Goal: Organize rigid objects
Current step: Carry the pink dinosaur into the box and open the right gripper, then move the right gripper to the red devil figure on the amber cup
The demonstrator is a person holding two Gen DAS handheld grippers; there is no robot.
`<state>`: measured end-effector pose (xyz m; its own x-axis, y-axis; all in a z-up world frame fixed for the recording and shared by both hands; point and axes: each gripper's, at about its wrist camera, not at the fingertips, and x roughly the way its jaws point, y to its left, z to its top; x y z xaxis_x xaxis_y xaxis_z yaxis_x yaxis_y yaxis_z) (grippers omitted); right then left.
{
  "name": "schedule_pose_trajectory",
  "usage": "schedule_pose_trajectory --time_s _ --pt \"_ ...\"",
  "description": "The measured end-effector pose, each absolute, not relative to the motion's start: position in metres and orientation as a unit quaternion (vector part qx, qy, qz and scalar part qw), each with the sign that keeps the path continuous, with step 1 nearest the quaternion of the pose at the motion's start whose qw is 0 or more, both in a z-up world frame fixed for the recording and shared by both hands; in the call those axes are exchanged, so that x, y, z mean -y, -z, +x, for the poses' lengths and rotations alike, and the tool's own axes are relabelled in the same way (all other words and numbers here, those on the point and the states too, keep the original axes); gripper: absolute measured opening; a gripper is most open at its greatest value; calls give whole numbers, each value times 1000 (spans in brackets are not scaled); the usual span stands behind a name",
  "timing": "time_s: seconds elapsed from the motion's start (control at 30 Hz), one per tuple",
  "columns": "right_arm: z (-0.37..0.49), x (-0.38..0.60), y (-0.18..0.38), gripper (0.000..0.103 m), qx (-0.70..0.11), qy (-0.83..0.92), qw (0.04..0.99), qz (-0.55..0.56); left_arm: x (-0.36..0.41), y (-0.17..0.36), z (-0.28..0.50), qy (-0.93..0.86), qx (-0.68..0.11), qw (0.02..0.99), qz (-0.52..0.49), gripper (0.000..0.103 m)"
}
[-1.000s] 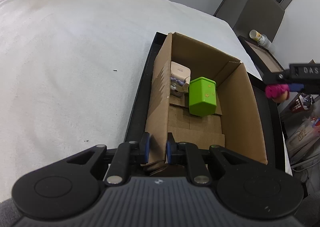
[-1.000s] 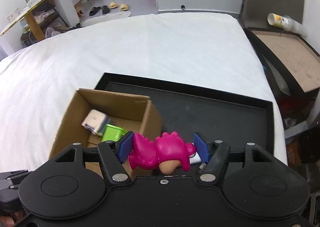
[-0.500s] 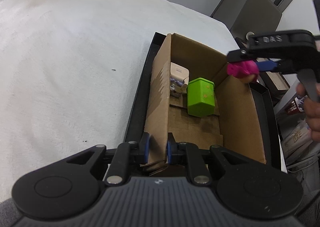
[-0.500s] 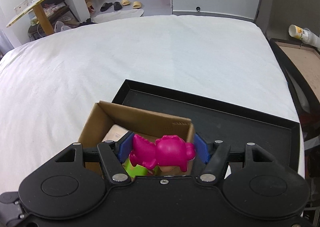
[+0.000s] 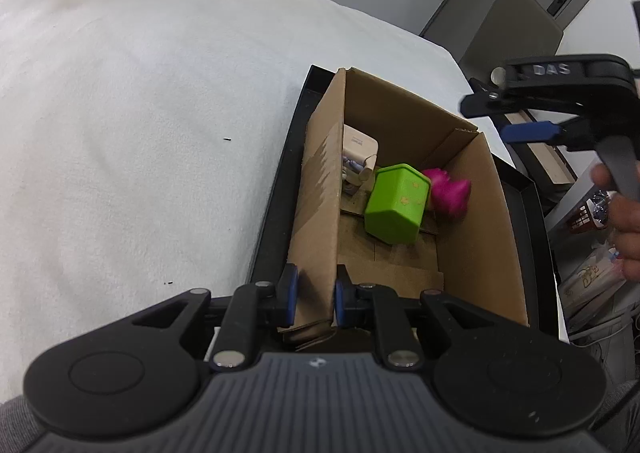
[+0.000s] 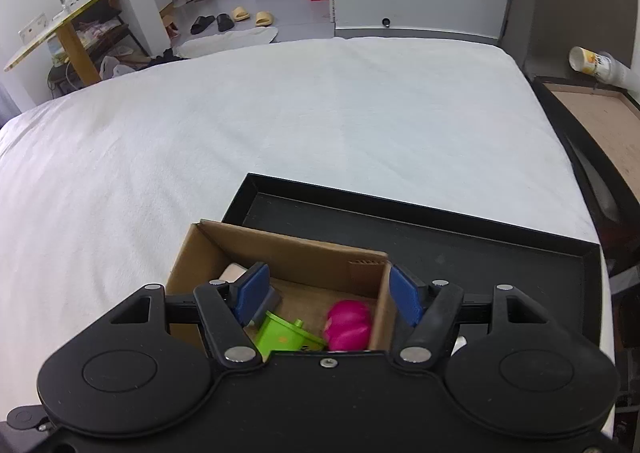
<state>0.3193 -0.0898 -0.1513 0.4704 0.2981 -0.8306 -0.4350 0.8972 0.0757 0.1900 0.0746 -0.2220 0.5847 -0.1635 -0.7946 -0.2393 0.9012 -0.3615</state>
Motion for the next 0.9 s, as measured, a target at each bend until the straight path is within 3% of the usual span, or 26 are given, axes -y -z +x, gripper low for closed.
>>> schedule_pose_trajectory --time_s 0.9 --pt "295 192 125 73 -464 -199 862 -38 -64 218 194 -40 -461 862 -207 16"
